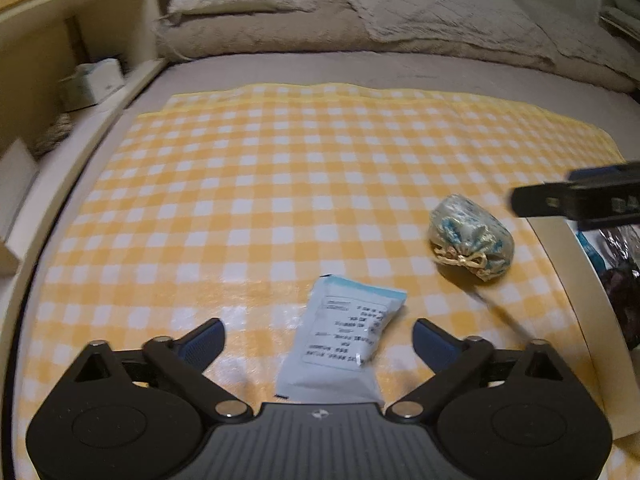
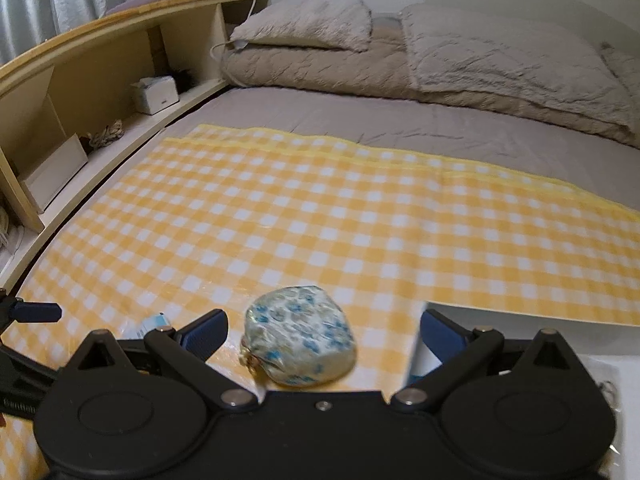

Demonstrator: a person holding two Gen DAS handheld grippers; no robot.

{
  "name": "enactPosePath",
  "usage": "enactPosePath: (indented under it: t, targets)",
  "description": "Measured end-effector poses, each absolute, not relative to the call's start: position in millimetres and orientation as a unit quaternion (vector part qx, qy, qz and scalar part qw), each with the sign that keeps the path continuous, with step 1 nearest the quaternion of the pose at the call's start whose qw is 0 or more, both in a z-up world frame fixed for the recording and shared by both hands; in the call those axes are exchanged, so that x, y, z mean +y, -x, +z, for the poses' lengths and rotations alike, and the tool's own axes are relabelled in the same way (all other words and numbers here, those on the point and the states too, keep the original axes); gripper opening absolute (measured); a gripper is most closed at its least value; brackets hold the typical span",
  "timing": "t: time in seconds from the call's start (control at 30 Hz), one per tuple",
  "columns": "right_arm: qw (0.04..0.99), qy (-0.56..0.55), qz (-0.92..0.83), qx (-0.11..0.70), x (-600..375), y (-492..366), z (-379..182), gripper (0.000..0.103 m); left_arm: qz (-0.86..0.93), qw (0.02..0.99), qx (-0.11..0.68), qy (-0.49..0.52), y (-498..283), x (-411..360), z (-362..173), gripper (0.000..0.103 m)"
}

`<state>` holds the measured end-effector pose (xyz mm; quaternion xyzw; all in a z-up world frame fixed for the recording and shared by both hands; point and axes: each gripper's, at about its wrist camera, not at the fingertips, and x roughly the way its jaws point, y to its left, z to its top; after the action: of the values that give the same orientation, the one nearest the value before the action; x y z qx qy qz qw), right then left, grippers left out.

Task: Organize soft objects
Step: 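Grasp the white printed packet with the left gripper while the right gripper grasps the floral pouch, then carry the white packet and floral pouch into the white box and release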

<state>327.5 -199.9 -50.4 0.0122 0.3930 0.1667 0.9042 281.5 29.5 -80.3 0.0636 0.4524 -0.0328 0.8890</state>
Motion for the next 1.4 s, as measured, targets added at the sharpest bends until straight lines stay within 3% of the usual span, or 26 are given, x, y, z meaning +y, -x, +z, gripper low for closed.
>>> enactPosePath:
  t: [0.3,0.43,0.6,0.8,0.97,1.4]
  targets:
    - [0.882,-0.002,0.219,0.417,-184.3,-360.5,-83.0,0.102,-0.063,0.867,0.488,-0.078,-300.0,33.2,-104.0,0.073]
    - [0.871,0.007,0.229,0.435,-181.1,-368.5,-97.2,0.093,-0.066,0.86,0.5,-0.075,-303.8,40.6,-112.0,0.068]
    - [0.859,0.002,0.24,0.452,-179.7,-377.8,-112.9,0.093,-0.066,0.862,0.495,-0.09,-305.5,39.0,-116.0,0.064]
    - [0.855,0.046,0.252,0.45,-162.8,-376.3,-121.1,0.09,-0.069,0.863,0.492,-0.088,-312.5,31.0,-117.5,0.046]
    - [0.86,0.051,0.238,0.448,-166.2,-378.1,-117.0,0.068,-0.067,0.866,0.489,-0.076,-312.2,31.1,-111.9,0.044]
    - [0.87,0.053,0.256,0.418,-174.8,-352.2,-82.0,0.066,-0.047,0.891,0.45,-0.043,-293.1,31.7,-70.5,0.042]
